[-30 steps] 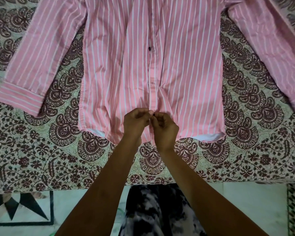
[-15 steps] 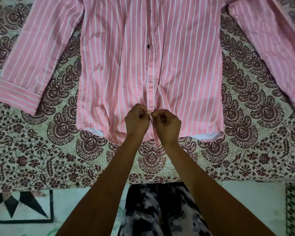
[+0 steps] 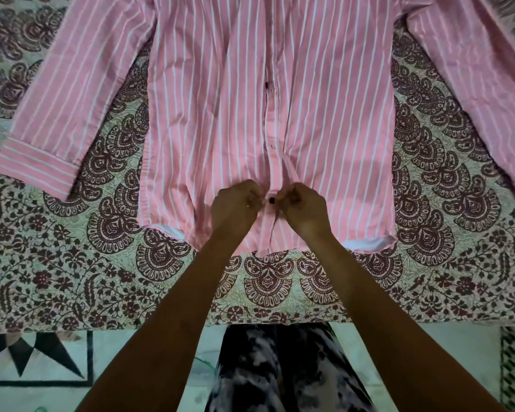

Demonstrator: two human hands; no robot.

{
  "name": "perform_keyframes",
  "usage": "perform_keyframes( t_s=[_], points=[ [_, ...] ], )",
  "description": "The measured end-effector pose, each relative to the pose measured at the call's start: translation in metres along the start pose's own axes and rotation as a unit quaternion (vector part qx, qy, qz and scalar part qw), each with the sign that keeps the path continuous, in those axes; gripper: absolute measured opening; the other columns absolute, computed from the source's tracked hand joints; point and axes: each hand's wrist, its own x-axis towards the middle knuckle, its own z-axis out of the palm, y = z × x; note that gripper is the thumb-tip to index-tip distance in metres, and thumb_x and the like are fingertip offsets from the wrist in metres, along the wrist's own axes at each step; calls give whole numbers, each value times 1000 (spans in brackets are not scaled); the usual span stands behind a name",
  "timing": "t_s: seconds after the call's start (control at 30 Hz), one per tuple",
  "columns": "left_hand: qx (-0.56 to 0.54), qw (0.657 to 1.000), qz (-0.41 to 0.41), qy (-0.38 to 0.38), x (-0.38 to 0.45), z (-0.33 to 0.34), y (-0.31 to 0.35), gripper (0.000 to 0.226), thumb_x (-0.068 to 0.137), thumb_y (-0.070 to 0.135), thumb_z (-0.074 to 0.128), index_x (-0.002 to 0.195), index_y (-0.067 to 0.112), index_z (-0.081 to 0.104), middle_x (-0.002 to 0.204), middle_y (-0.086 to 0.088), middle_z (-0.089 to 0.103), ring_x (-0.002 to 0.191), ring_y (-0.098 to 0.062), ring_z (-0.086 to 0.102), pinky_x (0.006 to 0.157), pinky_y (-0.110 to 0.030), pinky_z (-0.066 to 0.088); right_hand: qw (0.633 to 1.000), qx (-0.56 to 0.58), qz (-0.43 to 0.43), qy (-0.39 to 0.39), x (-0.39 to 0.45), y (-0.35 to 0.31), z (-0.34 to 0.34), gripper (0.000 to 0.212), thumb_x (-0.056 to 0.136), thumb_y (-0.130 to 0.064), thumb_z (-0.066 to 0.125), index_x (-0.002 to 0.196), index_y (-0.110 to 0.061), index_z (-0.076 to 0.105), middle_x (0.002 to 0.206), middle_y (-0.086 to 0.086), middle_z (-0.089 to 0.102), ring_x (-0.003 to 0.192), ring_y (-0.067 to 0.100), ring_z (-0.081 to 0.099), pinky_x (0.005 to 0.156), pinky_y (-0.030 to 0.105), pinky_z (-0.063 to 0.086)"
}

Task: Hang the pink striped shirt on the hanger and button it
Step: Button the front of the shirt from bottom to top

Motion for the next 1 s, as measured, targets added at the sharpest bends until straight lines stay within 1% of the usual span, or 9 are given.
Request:
perform_keyframes(
  t_s=[0.07, 0.13, 0.3, 0.4, 0.5, 0.63, 0.7, 0.8, 1.0],
  points=[
    [-10, 1000, 16, 5, 9, -9, 0, 14, 75, 12, 61, 80, 23, 69, 79, 2, 73, 79, -18, 68, 78, -35, 54, 993, -32, -92, 73, 1, -7, -1, 6, 79, -9, 62, 84, -6, 63, 76, 5, 63, 64, 14, 56, 66, 24, 45],
    [-38, 998, 29, 33, 19, -18, 2, 20, 75, 6, 59, 79, 21, 70, 78, 2, 72, 76, -15, 68, 78, -34, 55, 984, -8, -136, 112, 5, -19, 1, 12, 80, -12, 60, 88, -4, 62, 83, 11, 63, 66, 17, 57, 66, 25, 47],
    [-87, 993, 56, 66, 44, -30, 25, 23, 77, -4, 54, 83, 11, 71, 85, -1, 72, 77, -12, 65, 83, -24, 52, 976, -92, -161, 114, 37, -42, 7, 37, 73, -17, 71, 105, -4, 58, 105, 16, 53, 82, 27, 58, 67, 22, 37],
    [-101, 991, 56, 72, 54, -31, 32, 26, 77, -5, 51, 84, 10, 71, 85, 1, 71, 77, -9, 64, 82, -21, 51, 973, -151, -144, 95, 56, -52, 5, 47, 72, -19, 73, 112, -4, 52, 113, 15, 47, 82, 28, 57, 65, 26, 39],
    [-102, 991, 54, 69, 61, -30, 38, 28, 78, -6, 49, 87, 8, 72, 85, -2, 72, 76, -10, 63, 81, -21, 50, 969, -181, -138, 99, 69, -55, -1, 31, 78, -12, 63, 106, -1, 55, 104, 17, 58, 85, 33, 59, 65, 30, 40],
    [-103, 992, 69, 33, 69, -22, 43, 28, 78, -6, 50, 88, 7, 73, 87, -7, 73, 79, -17, 67, 81, -26, 53, 989, -73, -43, 119, 73, -47, -12, 17, 79, -8, 59, 93, 1, 64, 87, 15, 68, 83, 27, 60, 66, 19, 31],
    [-82, 994, 74, 26, 72, -15, 43, 25, 80, -2, 53, 91, 7, 73, 90, -9, 74, 84, -21, 68, 84, -29, 52, 995, 12, 33, 98, 74, -41, -12, 6, 79, -9, 60, 80, -6, 65, 74, 8, 63, 72, 21, 54, 71, 22, 35],
    [-36, 997, 60, 35, 76, -4, 38, 20, 81, 5, 58, 94, 8, 73, 91, -10, 74, 86, -24, 68, 85, -32, 51, 983, 123, 106, 85, 73, -33, -9, 26, 75, -9, 65, 55, -19, 52, 52, -5, 48, 55, 14, 44, 68, 29, 40],
    [36, 998, 37, 28, 90, -3, 45, 10, 78, 11, 61, 83, 11, 70, 84, -8, 72, 82, -27, 65, 75, -35, 52, 968, 205, 127, 72, 74, -21, -1, 29, 73, -18, 71, 49, -22, 55, 39, -15, 49, 55, 14, 48, 71, 39, 47]
  ],
)
